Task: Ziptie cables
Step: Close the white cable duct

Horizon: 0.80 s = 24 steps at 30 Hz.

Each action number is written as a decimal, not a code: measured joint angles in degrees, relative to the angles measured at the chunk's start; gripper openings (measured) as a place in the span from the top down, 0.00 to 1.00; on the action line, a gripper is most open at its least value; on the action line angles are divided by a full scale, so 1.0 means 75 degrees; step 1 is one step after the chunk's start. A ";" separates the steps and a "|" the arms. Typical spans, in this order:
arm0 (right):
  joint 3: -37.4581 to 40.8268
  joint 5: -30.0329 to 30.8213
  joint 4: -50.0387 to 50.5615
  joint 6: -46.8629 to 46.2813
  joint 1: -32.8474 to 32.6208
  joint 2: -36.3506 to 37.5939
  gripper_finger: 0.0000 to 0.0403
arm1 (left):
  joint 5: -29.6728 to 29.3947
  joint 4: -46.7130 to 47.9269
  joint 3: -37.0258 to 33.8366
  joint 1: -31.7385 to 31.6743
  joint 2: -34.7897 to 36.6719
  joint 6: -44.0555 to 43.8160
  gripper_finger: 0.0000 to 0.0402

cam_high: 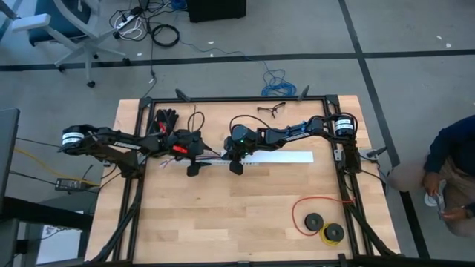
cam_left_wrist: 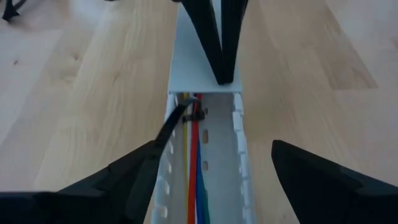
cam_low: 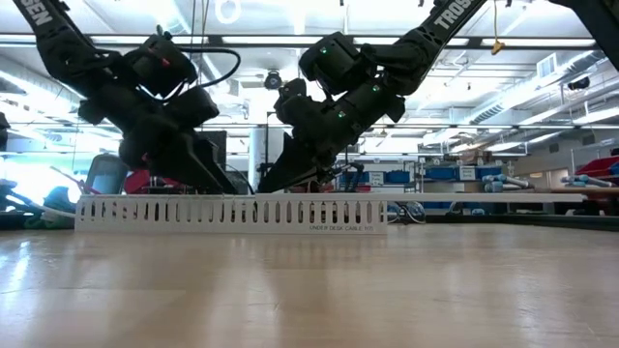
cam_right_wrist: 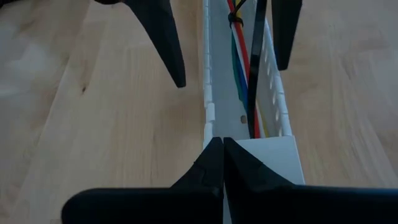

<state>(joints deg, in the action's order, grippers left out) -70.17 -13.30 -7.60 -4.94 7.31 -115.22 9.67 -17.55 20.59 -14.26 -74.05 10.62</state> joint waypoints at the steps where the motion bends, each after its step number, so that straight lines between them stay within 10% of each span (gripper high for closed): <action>1: 0.0000 0.0002 0.0000 -0.0001 0.0000 0.0000 1.00 | -0.0001 -0.0156 -0.0035 0.0000 -0.0034 -0.0043 0.21; 14: 0.0000 0.0006 -0.0005 -0.0004 0.0003 0.0000 1.00 | -0.0272 -0.1192 0.0014 0.0000 -0.1266 -0.0079 0.22; 24: 0.0000 0.0008 -0.0003 -0.0004 0.0003 0.0000 1.00 | -0.0224 -0.1381 0.0019 0.0003 -0.1290 -0.0039 0.43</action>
<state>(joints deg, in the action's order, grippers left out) -70.17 -13.24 -7.62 -4.97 7.33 -115.22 7.99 -27.90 20.73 -14.24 -83.72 10.33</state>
